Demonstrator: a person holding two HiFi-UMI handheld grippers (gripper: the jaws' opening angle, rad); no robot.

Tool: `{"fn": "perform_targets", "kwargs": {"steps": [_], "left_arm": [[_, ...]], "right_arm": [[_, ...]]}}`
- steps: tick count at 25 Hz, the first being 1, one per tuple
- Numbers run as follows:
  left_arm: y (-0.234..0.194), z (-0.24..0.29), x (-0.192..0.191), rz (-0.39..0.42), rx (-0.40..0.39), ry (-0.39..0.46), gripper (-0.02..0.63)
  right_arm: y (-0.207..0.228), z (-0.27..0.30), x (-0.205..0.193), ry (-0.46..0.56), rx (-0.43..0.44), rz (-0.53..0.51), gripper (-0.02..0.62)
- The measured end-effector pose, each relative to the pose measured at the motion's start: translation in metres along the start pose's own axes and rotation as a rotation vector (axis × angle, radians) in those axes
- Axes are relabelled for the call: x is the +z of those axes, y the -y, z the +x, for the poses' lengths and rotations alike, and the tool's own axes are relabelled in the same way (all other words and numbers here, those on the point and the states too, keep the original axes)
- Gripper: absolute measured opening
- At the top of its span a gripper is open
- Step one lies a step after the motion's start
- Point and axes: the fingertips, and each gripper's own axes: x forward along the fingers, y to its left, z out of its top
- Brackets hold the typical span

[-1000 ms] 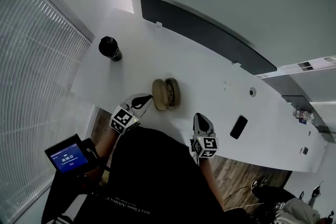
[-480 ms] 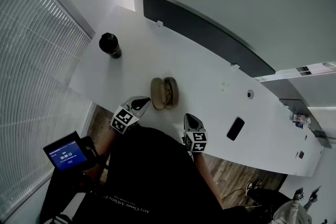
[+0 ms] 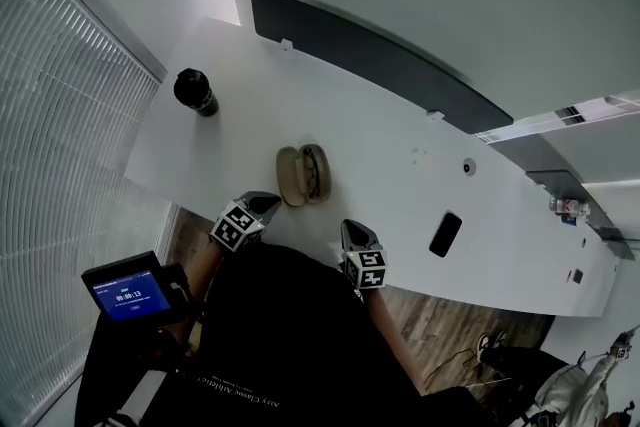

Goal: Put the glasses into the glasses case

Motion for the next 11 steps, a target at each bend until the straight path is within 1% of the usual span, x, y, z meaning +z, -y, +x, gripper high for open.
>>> {"fn": "perform_targets", "kwargs": {"steps": [2, 4, 5, 8, 11], "left_arm": [[0.009, 0.006, -0.018, 0.046, -0.04, -0.075, 0.008], [0.011, 0.006, -0.025, 0.074, -0.051, -0.106, 0.006], [0.009, 0.005, -0.027, 0.068, -0.046, -0.104, 0.006], [-0.004, -0.001, -0.029, 0.004, -0.014, -0.086, 0.006], [-0.016, -0.006, -0.033, -0.05, 0.011, -0.085, 0.006]], "right_arm": [[0.003, -0.002, 0.0, 0.005, -0.008, 0.018, 0.006], [0.005, -0.002, -0.003, 0.006, -0.013, 0.034, 0.006], [0.006, -0.002, -0.006, 0.004, -0.015, 0.039, 0.006], [0.006, -0.002, -0.01, -0.01, -0.025, 0.039, 0.006], [0.009, -0.001, -0.012, -0.021, -0.033, 0.051, 0.006]]}}
